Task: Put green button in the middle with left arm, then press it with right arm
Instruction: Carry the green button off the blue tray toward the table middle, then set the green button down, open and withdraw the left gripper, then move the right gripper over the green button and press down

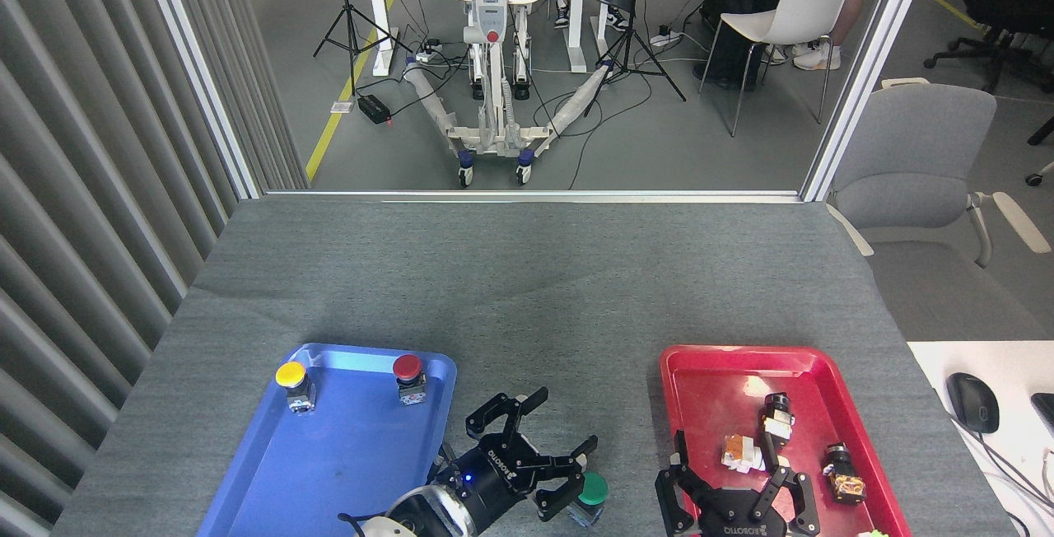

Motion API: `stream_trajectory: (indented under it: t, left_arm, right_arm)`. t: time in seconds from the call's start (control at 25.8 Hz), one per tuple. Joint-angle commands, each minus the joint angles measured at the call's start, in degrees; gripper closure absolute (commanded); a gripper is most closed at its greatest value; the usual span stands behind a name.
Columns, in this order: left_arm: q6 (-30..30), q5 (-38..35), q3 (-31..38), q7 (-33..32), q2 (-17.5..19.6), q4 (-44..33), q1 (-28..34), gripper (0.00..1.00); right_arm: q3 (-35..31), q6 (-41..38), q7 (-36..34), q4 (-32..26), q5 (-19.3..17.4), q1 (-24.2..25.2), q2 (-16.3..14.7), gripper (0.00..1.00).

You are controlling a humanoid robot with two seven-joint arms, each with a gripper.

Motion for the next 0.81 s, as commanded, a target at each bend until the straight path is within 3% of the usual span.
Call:
stream_trajectory:
  t: [0.0, 0.12, 0.23, 0.31, 0.39, 0.5, 0.66, 0.74, 0.78]
  left_arm:
    - [3.1, -0.3, 0.2, -0.1, 0.5, -2.6, 1.9, 0.10]
    - [14.7, -0.9, 1.7, -0.2, 2.4, -8.7, 6.8, 0.09]
    - [28.6, -0.9, 8.1, 0.0, 3.2, -16.8, 15.2, 0.05]
    - [33.2, -0.9, 12.5, 0.6, 4.2, -21.1, 20.1, 0.03]
    - [34.1, -0.8, 16.3, 0.8, 6.1, -24.2, 23.8, 0.02]
    - [34.2, -0.8, 21.1, 0.9, 6.6, -25.8, 28.0, 0.01]
    - [34.4, -0.5, 22.8, 0.9, 6.5, -26.0, 29.0, 0.01]
    - [34.4, -0.1, 22.9, 0.8, 6.5, -26.1, 29.0, 0.01]
    - [34.6, -0.1, 23.0, 0.8, 6.5, -26.1, 29.0, 0.01]
  right_arm:
    - [0.0, 0.1, 0.2, 0.1, 0.0, 0.0, 0.1, 0.00]
    - [0.1, -0.3, 0.3, 0.3, 0.1, 0.0, 0.1, 0.00]
    - [0.4, -2.1, 0.4, 0.6, 1.6, 0.1, 0.2, 0.00]
    - [1.7, -3.8, 0.4, 0.8, 2.5, 0.1, 0.2, 0.03]
    - [3.2, -4.1, 0.5, 0.9, 2.6, 0.1, 0.3, 0.17]
    - [5.9, -4.0, 0.7, 1.6, 2.7, 0.1, 0.2, 0.49]
    - [10.1, -3.6, 0.8, 3.4, 3.7, 0.1, 0.3, 0.89]
    - [12.4, -3.4, 0.8, 4.0, 4.5, 0.1, 0.3, 1.00]
    - [13.3, -3.3, 0.8, 4.5, 4.6, 0.1, 0.4, 1.00]
